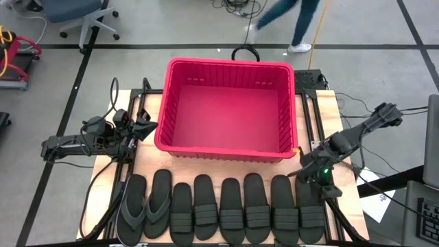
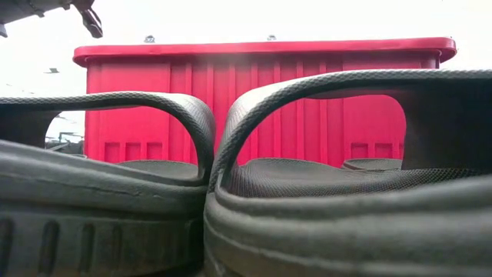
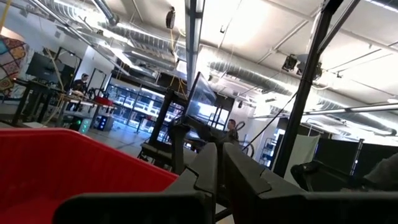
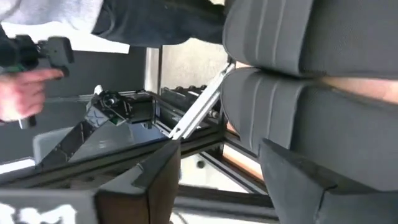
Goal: Pick and place slides into bin
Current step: Put the black slide into the red bin
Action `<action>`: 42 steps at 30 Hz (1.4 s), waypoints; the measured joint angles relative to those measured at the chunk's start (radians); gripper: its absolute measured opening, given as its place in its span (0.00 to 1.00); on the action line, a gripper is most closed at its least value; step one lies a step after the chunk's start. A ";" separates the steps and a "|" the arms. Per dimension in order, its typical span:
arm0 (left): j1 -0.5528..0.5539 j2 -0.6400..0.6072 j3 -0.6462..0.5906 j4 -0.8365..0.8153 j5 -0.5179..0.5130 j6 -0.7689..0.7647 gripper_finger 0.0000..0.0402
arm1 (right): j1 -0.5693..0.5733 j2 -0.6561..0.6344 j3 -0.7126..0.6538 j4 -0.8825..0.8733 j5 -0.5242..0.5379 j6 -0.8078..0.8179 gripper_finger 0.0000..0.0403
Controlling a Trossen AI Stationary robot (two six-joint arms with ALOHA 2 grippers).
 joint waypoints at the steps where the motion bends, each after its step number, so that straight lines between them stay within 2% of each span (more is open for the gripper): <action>1: 0.000 0.000 0.000 -0.006 0.000 0.000 0.06 | 0.013 -0.002 -0.031 0.031 -0.003 0.036 0.54; 6: 0.000 0.000 0.000 -0.037 0.000 0.002 0.06 | 0.076 -0.003 -0.164 0.211 0.005 0.154 0.55; 11: 0.000 0.000 0.000 -0.042 -0.001 0.000 0.06 | 0.091 -0.004 -0.280 0.337 0.034 0.240 0.54; 17: 0.000 0.000 0.000 -0.043 -0.001 -0.002 0.06 | 0.092 -0.005 -0.385 0.470 0.054 0.327 0.55; 24: 0.000 0.000 0.000 -0.043 -0.001 -0.004 0.06 | 0.092 -0.005 -0.468 0.744 0.053 0.443 0.54; 30: 0.000 0.000 0.000 -0.044 -0.002 -0.006 0.06 | 0.100 -0.005 -0.509 0.777 0.057 0.492 0.50; 36: 0.000 0.000 0.000 -0.073 -0.002 -0.005 0.06 | 0.168 -0.003 -0.512 0.775 0.060 0.485 0.45; 42: 0.000 0.000 0.000 -0.089 -0.029 0.002 0.06 | 0.229 0.014 -0.512 0.767 0.154 0.471 0.33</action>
